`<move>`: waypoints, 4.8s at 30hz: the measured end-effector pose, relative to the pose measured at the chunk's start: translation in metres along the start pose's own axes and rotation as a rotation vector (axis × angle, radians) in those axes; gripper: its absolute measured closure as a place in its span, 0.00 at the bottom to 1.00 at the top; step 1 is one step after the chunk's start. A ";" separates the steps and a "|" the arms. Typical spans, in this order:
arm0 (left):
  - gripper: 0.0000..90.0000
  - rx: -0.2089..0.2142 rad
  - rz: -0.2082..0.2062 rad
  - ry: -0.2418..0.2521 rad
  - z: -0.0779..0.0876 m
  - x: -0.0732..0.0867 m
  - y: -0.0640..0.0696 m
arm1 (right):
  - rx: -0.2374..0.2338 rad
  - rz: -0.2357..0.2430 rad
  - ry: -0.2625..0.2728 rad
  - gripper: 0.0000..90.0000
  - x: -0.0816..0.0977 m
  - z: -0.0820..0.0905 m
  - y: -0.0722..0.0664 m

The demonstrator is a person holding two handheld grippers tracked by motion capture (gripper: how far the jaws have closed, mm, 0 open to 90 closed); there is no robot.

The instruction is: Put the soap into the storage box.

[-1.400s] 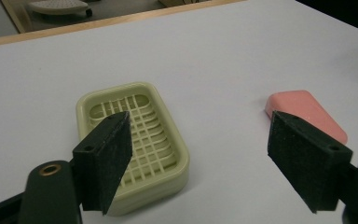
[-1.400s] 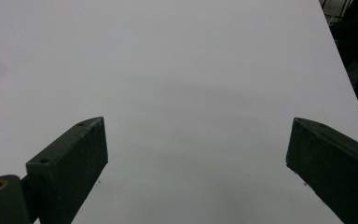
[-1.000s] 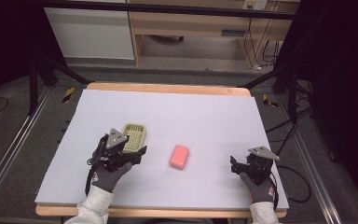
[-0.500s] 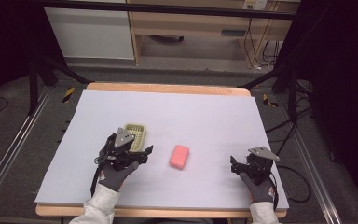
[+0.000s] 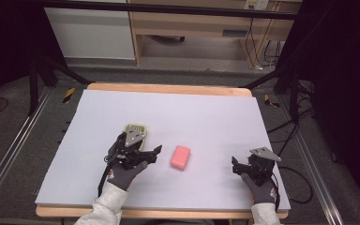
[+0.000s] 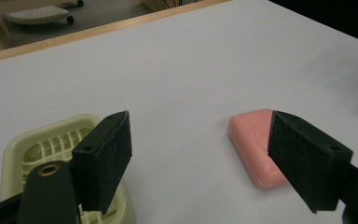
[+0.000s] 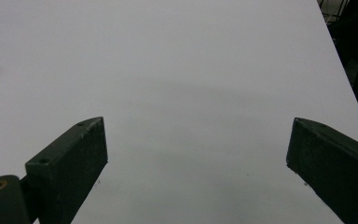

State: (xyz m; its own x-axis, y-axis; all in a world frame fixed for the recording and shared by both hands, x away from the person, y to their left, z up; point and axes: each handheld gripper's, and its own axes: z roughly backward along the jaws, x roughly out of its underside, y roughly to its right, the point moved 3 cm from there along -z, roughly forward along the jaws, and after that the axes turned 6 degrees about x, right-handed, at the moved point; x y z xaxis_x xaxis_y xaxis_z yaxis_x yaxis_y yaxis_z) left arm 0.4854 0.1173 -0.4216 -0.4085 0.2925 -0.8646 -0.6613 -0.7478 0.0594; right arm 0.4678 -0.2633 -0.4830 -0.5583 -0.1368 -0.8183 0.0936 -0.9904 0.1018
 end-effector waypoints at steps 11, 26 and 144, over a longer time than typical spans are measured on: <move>0.23 0.013 -0.019 -0.015 -0.016 -0.006 0.013 | -0.002 -0.002 -0.002 0.06 0.000 0.000 0.000; 0.23 0.025 -0.034 -0.040 -0.039 -0.009 0.029 | -0.005 -0.003 -0.004 0.06 0.000 0.000 0.000; 0.41 0.062 -0.074 -0.276 -0.088 0.011 0.054 | -0.007 0.008 -0.023 0.06 0.001 -0.003 -0.004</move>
State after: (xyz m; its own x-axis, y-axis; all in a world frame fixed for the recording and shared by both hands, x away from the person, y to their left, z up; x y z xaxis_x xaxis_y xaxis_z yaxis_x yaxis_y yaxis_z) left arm 0.5005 0.0274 -0.4724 -0.5079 0.5025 -0.6997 -0.7296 -0.6828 0.0393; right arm 0.4689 -0.2596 -0.4859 -0.5766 -0.1453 -0.8040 0.1042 -0.9891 0.1040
